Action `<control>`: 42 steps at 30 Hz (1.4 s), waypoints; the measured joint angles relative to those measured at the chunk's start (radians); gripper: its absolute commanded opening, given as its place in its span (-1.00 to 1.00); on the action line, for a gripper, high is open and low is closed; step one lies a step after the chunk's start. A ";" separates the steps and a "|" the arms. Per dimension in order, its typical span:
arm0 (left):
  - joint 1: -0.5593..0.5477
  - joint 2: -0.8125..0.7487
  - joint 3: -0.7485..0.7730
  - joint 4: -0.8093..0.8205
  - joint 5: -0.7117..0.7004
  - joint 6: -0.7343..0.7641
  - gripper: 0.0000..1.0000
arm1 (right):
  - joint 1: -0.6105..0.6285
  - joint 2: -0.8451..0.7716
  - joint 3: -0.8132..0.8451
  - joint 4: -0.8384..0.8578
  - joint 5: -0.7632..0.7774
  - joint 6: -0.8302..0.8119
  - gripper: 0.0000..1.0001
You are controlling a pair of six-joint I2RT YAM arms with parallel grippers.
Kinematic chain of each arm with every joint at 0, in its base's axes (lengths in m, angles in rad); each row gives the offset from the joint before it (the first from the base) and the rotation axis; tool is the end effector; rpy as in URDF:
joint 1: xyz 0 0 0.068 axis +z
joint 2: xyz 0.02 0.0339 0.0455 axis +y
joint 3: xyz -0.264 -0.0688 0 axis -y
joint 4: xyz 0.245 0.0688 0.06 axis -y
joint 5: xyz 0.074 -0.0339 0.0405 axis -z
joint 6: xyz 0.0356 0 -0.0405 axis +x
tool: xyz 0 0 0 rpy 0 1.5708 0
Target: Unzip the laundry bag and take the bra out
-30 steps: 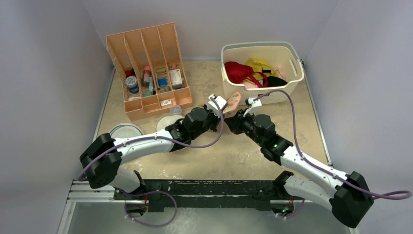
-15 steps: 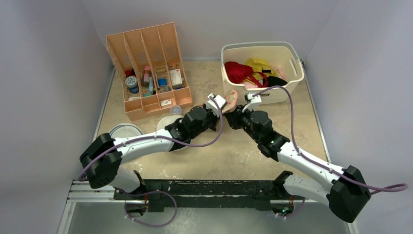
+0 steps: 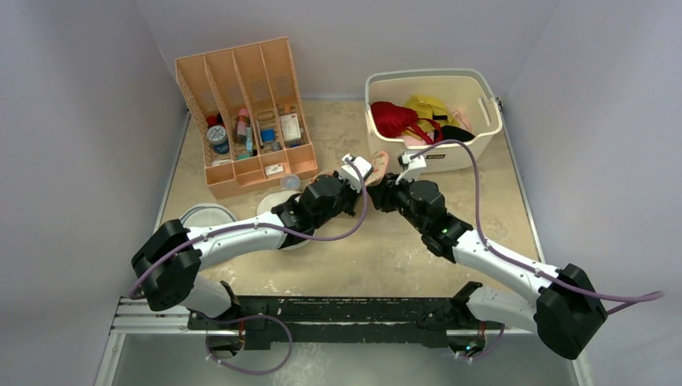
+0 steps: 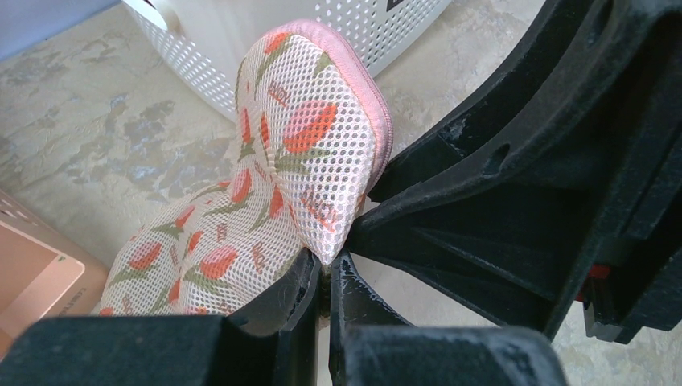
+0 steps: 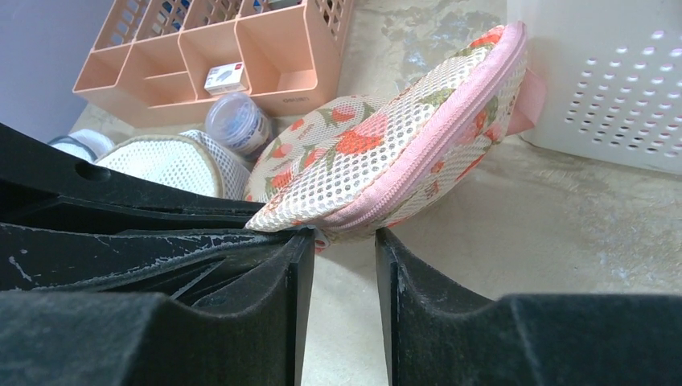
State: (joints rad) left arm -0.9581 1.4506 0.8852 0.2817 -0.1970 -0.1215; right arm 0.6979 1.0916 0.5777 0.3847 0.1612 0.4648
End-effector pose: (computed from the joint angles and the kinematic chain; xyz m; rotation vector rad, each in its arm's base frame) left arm 0.1966 -0.2675 0.2645 0.6371 1.7767 -0.5661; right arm 0.1947 0.1559 0.2655 -0.0801 1.7508 0.7254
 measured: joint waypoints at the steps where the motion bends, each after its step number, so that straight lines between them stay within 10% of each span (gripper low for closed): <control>1: 0.000 0.000 0.000 -0.002 0.000 0.000 -1.00 | 0.000 0.002 0.000 0.001 -0.003 -0.006 -0.24; 16: -0.008 0.000 0.000 -0.010 0.011 -0.019 -1.00 | 0.006 -0.093 0.027 -0.222 0.221 0.018 -0.30; 27: -0.009 0.000 0.000 -0.014 0.012 -0.044 -1.00 | 0.002 -0.163 -0.016 -0.088 -0.034 -0.315 -0.46; 33: -0.004 0.000 0.000 -0.014 0.012 -0.047 -1.00 | 0.002 -0.101 -0.016 -0.012 -0.113 -0.338 -0.73; 42: 0.001 0.001 0.000 -0.013 0.015 -0.053 -1.00 | 0.002 -0.042 -0.016 0.033 -0.106 -0.297 -0.63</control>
State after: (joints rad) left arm -0.9573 1.4517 0.8852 0.2684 -0.1818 -0.1749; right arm 0.7002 1.0500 0.5617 0.4175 0.0555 0.1680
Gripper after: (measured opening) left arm 0.032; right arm 0.160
